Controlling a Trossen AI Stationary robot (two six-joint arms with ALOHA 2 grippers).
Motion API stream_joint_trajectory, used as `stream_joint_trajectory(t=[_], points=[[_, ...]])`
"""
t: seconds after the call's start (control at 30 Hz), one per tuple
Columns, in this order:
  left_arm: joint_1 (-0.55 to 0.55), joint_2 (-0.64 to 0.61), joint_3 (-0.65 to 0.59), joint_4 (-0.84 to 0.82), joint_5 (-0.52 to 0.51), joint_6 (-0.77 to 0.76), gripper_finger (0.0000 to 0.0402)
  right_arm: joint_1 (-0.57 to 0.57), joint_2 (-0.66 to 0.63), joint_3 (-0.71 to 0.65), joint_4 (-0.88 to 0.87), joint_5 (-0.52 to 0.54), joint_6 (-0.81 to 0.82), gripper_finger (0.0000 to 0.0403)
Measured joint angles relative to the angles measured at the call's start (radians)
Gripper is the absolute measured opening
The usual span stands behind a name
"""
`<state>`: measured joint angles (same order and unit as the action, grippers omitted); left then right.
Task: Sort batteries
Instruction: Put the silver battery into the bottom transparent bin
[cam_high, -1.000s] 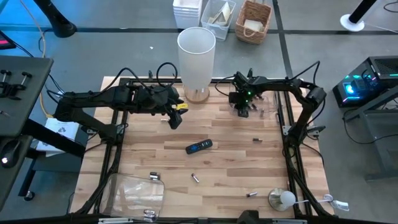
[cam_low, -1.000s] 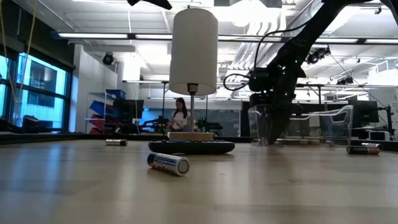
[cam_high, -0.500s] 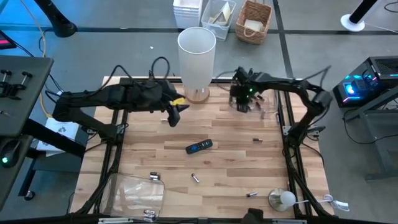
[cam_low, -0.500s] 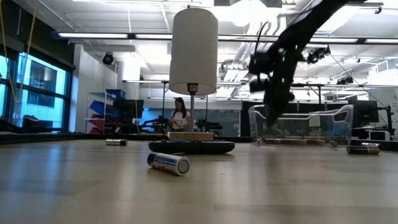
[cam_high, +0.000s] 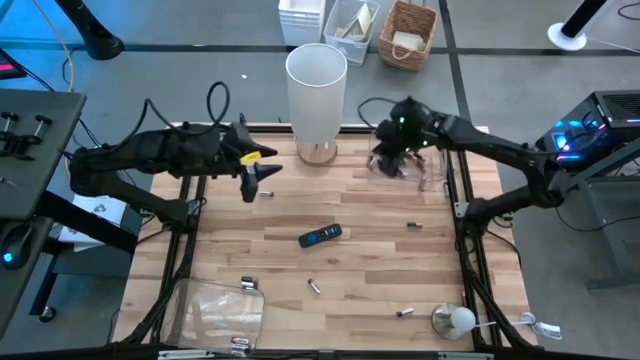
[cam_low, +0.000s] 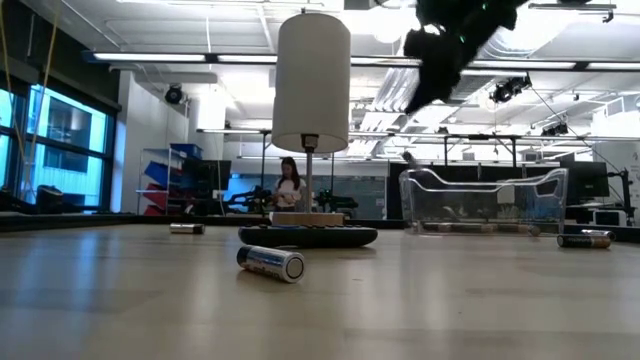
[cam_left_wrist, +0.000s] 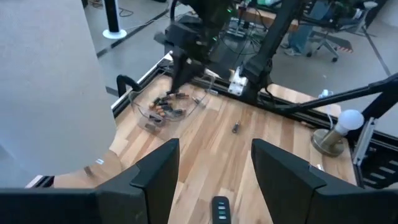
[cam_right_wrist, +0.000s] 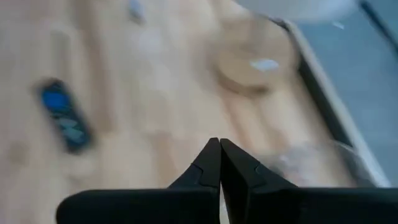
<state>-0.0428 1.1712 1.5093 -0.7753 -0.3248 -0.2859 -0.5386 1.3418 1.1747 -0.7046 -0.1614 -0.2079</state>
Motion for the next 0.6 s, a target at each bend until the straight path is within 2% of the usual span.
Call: stream_joint_trajectory(t=[0.17,0.3,0.4,0.6], points=[[-0.004,-0.015,0.0,0.025,-0.031,0.018,0.0193,0.251,0.016,-0.002,0.182,-0.012,0.173,0.0004],[0.008,-0.028,0.0,0.049,-0.058,0.068,0.0193,0.418,0.072,-0.002,0.348,0.116,0.313,0.0004],[0.018,-0.032,0.0,0.042,-0.053,0.117,0.0193,0.471,0.095,-0.002,0.402,0.195,0.421,0.0003],[0.023,-0.043,0.0,0.007,-0.026,0.213,0.0193,0.538,0.088,-0.002,0.361,0.397,0.606,0.0002]])
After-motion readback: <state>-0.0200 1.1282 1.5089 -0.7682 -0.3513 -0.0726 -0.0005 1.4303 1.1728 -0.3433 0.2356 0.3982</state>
